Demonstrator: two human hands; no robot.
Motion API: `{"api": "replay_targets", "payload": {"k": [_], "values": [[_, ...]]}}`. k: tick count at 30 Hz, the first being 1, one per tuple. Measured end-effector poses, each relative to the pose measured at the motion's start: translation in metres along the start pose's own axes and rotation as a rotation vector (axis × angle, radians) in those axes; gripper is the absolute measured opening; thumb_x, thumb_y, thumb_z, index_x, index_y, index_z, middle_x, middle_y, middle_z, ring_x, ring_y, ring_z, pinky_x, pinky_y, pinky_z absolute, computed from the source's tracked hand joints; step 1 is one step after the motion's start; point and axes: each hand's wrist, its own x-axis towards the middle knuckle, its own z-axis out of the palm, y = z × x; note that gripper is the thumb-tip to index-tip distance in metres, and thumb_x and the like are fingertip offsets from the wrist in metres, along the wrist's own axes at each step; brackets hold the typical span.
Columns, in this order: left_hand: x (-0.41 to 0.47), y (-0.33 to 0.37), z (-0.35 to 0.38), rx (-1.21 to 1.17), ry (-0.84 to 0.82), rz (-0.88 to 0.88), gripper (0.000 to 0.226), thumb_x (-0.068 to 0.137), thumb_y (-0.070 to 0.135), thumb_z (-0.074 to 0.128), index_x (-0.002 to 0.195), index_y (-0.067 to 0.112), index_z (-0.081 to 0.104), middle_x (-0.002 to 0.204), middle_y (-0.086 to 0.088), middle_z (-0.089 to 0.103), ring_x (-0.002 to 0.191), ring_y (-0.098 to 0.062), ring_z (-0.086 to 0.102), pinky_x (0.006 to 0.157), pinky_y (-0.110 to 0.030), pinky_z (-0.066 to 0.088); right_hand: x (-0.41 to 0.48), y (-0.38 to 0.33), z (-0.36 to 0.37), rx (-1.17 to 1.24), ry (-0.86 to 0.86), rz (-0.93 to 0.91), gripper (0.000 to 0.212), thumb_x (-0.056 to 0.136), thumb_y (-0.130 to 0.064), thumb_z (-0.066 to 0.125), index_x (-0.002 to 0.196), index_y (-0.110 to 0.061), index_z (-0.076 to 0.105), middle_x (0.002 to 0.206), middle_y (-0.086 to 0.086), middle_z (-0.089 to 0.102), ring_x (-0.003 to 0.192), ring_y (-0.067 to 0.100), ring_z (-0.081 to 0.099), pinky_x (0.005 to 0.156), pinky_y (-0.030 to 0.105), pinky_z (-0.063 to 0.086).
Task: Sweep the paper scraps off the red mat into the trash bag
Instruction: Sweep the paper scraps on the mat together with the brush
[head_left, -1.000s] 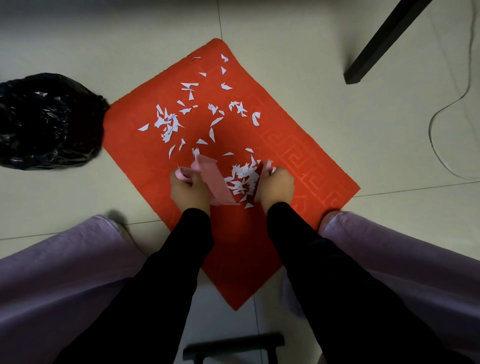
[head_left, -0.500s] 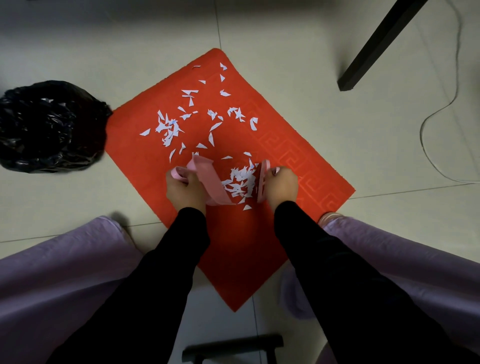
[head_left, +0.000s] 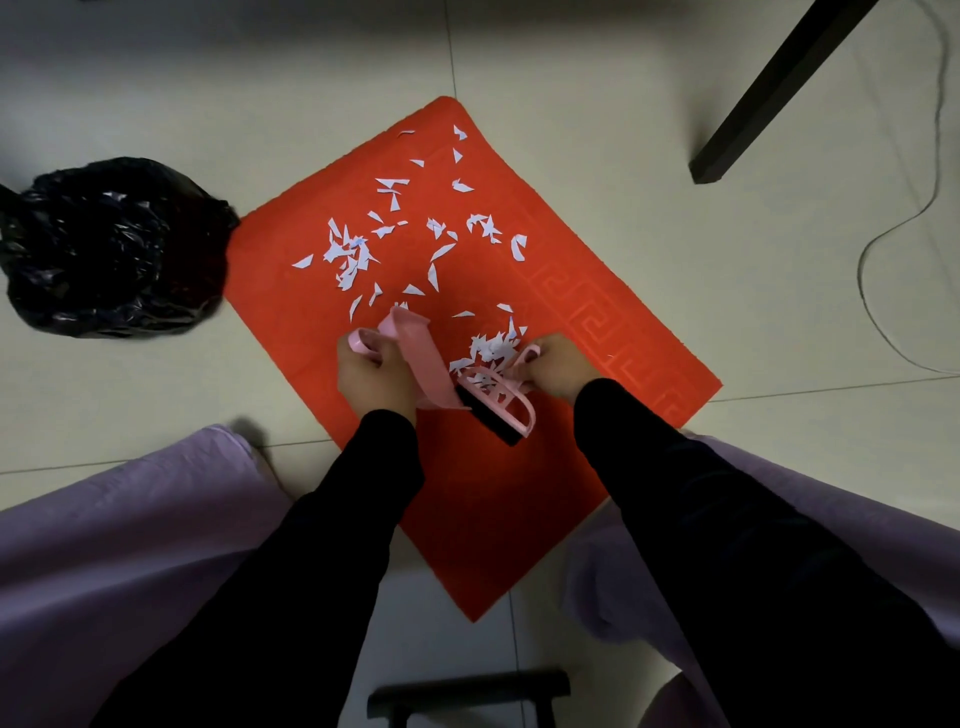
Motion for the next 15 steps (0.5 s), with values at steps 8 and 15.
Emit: {"api": "replay_targets", "payload": {"k": [8,15], "values": [[0.004,-0.006,0.000,0.019,0.015,-0.002,0.018,0.098,0.021,0.040,0.095,0.009,0.053,0.065,0.009,0.046,0.057,-0.002,0.043,0.045,-0.002,0.035,0.013,-0.002,-0.006,-0.177,0.157,-0.078,0.016,0.086,0.001,0.054,0.089,0.002,0.069,0.095,0.022,0.070,0.080,0.032,0.066,0.072,0.039,0.056],[0.002,-0.005,0.001,-0.003,0.014,-0.033,0.025,0.099,0.022,0.039,0.107,0.005,0.054,0.069,0.011,0.047,0.060,0.000,0.045,0.048,-0.003,0.036,0.014,-0.010,-0.003,-0.203,0.134,-0.095,0.019,0.086,-0.002,0.055,0.084,0.015,0.062,0.081,0.027,0.066,0.066,0.035,0.060,0.061,0.036,0.053]]}}
